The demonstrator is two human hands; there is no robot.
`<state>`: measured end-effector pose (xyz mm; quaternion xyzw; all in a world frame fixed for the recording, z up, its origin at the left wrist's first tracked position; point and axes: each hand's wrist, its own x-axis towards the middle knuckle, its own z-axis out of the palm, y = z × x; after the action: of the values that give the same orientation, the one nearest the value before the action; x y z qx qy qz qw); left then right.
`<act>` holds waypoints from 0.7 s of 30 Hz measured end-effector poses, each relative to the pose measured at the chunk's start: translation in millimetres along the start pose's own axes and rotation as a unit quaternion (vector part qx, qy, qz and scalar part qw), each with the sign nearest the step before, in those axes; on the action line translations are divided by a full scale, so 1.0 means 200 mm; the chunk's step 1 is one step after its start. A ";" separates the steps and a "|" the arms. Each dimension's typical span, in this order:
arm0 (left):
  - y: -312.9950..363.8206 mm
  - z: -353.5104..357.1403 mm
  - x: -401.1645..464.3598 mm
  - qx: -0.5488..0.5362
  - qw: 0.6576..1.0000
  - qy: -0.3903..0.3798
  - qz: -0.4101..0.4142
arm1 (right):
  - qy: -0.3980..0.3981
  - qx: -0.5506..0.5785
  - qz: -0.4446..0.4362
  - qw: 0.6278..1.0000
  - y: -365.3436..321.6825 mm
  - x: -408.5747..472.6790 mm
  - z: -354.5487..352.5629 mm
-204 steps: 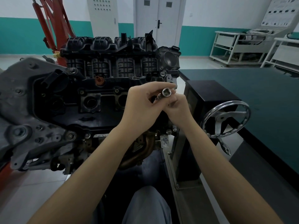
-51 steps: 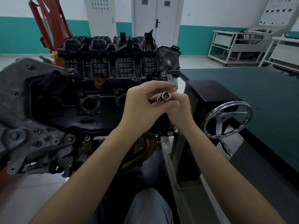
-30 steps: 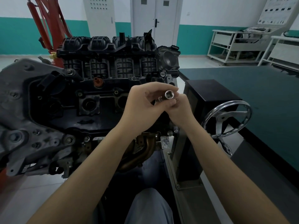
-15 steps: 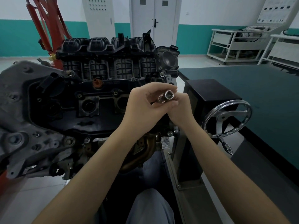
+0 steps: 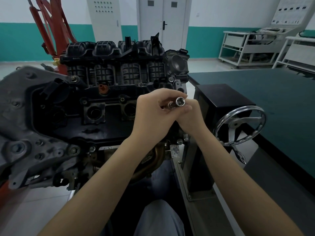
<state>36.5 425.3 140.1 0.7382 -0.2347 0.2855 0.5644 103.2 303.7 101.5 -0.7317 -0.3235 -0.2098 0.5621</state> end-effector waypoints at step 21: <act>0.01 -0.05 0.01 0.028 0.999 -0.018 -0.008 | 0.028 0.015 -0.012 0.999 0.04 0.01 0.01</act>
<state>34.4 435.1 144.3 0.7604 -0.2311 0.2737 0.5417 109.3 305.2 96.7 -0.7134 -0.3190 -0.2321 0.5791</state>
